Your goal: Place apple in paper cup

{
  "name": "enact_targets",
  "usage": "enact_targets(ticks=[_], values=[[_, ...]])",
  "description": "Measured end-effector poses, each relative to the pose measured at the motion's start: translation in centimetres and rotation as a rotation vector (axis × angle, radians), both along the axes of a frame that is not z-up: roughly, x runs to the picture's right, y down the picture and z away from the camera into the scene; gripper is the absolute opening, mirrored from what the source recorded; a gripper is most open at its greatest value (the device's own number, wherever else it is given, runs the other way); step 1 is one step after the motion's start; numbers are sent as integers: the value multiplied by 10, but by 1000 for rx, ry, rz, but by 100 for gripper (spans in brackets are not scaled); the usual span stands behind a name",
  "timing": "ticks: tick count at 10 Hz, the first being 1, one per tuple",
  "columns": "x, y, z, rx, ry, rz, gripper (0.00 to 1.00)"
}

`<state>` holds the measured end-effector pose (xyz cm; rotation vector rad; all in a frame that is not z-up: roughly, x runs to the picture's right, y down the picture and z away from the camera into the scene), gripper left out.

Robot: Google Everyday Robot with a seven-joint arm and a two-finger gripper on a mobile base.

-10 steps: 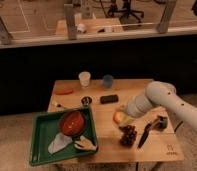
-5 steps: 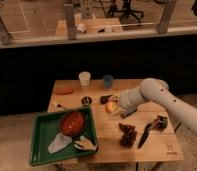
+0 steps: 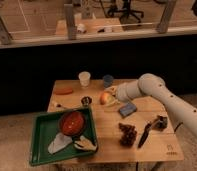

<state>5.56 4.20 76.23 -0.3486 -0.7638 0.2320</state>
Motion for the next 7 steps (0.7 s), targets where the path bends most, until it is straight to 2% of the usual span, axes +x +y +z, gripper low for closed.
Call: enact_targets(ticks=[3, 7], values=[[-17, -15, -5, 33, -48, 12, 0], [-17, -15, -5, 33, -48, 12, 0]])
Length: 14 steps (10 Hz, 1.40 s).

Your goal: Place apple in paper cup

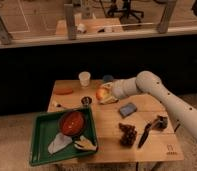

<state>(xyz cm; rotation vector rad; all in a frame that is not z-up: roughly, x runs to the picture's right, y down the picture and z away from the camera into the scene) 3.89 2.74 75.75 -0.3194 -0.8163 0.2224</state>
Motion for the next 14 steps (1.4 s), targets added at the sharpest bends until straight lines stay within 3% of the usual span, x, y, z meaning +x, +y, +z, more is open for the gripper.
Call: enact_targets(ticks=[4, 9, 14], values=[[1, -2, 2, 8, 6, 3, 0], [-5, -34, 42, 90, 38, 61, 0], [-15, -53, 54, 123, 19, 94, 0]])
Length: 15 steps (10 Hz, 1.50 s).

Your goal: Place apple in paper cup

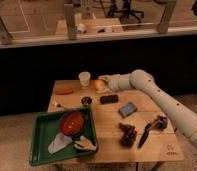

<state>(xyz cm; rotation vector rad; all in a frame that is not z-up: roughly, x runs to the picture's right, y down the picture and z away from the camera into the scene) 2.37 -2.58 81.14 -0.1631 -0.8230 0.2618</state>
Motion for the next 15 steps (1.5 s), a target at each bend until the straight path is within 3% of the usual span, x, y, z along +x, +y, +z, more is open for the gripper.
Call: enact_targets(ticks=[7, 15], values=[[-20, -37, 31, 3, -24, 57, 0], [-33, -51, 45, 21, -54, 54, 0]])
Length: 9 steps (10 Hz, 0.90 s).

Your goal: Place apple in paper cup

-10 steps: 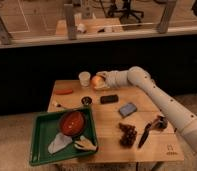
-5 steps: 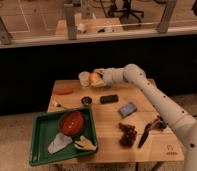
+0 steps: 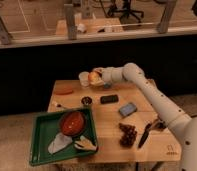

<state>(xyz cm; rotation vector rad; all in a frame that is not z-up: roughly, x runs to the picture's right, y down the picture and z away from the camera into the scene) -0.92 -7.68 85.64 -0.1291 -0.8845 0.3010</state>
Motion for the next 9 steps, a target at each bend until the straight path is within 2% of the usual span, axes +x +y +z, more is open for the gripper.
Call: enact_targets(ticks=[9], values=[[-37, -16, 17, 8, -89, -17, 0]])
